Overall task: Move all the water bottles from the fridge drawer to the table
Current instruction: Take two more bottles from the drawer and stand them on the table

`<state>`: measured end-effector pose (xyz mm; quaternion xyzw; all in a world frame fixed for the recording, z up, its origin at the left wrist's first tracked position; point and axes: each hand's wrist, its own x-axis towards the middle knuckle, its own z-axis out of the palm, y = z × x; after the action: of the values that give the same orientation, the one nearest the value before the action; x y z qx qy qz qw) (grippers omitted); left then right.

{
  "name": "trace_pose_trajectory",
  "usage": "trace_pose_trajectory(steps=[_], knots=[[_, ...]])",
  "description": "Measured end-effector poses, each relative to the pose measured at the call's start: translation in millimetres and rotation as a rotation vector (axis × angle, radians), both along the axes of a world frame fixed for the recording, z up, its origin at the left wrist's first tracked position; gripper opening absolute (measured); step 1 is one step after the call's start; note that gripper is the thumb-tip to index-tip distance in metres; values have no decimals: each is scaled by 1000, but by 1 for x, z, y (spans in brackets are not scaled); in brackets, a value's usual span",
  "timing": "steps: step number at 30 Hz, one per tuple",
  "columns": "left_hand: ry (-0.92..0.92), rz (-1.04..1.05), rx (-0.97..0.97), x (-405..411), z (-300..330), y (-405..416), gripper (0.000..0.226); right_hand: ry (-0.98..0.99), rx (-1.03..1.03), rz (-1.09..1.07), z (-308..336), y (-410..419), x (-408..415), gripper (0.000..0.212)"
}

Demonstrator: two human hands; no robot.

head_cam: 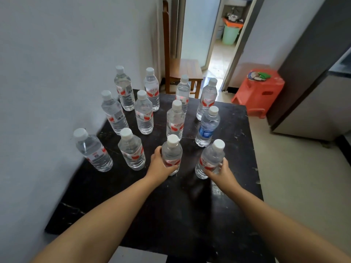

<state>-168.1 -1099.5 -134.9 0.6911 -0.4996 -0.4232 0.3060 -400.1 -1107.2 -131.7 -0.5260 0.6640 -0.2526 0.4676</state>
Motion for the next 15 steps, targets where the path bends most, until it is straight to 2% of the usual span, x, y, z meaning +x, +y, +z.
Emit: trace_pose_trajectory(steps=[3,4,5,7,8,11,15], knots=[[-46,-22,46,8,6,19,87,221,132,15,-1,13,0,82],[-66,-32,46,12,8,28,79,313,190,52,-2,19,1,76],[-73,-26,52,17,10,38,71,377,215,104,-2,26,6,61],[-86,0,54,32,10,57,56,429,154,184,4,38,22,29],[-94,8,61,40,10,67,51,430,94,209,7,44,34,24],[-123,36,106,72,12,102,39,380,-85,303,20,62,79,25],[-186,152,97,119,24,150,32,391,-194,534,37,78,145,24]])
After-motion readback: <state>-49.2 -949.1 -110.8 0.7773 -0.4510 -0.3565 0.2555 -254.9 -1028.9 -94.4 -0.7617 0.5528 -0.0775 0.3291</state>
